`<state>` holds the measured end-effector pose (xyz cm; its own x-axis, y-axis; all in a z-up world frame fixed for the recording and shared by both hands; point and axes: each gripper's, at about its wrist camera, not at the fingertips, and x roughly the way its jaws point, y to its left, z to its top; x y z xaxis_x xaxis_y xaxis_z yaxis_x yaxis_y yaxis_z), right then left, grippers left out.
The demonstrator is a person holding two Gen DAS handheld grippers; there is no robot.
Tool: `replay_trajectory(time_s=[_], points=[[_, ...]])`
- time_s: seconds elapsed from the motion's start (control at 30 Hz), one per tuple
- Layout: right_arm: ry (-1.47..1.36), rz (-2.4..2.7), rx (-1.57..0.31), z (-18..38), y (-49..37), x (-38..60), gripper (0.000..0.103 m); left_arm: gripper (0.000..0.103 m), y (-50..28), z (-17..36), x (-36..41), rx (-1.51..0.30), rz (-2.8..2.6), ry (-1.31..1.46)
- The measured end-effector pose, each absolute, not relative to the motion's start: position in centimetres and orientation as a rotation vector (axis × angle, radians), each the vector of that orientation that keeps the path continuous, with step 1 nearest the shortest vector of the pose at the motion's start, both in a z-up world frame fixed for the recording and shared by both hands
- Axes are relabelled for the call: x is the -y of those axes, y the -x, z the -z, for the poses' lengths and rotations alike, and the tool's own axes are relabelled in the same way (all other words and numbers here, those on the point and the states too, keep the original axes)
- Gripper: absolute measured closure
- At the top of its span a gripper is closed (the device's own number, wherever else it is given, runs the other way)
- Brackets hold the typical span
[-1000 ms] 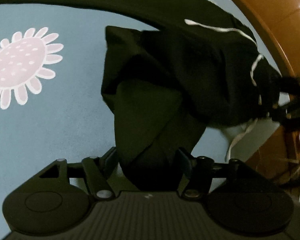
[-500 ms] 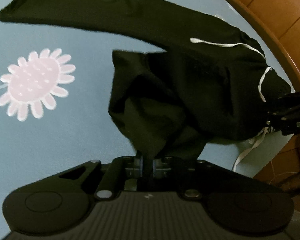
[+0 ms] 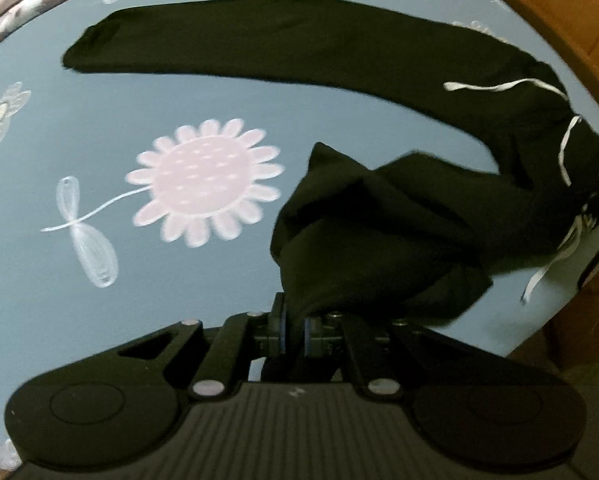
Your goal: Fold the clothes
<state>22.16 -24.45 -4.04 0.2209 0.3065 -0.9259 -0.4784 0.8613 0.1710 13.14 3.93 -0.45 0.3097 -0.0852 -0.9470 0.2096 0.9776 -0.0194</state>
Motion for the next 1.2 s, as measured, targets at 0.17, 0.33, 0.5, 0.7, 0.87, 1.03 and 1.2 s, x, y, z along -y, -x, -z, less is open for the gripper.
replay_trajectory(time_s=[0.17,0.33,0.5,0.7,0.87,1.03,1.2], points=[[0.172,-0.54,-1.228,3.6,-22.2,24.4,0.024,0.097,-11.7,-0.4,-5.4,-1.273,0.173,-0.17],[0.188,-0.541,-1.246,4.0,-22.0,23.9,0.024,0.097,-10.4,-0.1,-6.3,-1.332,0.194,-0.195],[0.206,-0.524,-1.272,4.5,-21.5,24.4,0.024,0.097,-9.4,0.9,-5.7,-1.364,0.233,-0.255],[0.199,-0.444,-1.271,4.3,-21.6,27.3,0.024,0.087,-9.6,0.4,-6.1,-1.388,0.256,-0.235],[0.167,-0.363,-1.24,3.6,-22.3,30.4,0.024,0.079,-9.8,-1.7,-6.6,-1.397,0.281,-0.207],[0.149,-0.295,-1.191,2.8,-23.4,33.5,0.024,0.077,-10.6,-3.8,-7.1,-1.401,0.264,-0.161],[0.138,-0.271,-1.11,1.7,-26.8,36.3,0.024,0.071,-16.7,-4.5,-5.1,-1.274,0.297,-0.056]])
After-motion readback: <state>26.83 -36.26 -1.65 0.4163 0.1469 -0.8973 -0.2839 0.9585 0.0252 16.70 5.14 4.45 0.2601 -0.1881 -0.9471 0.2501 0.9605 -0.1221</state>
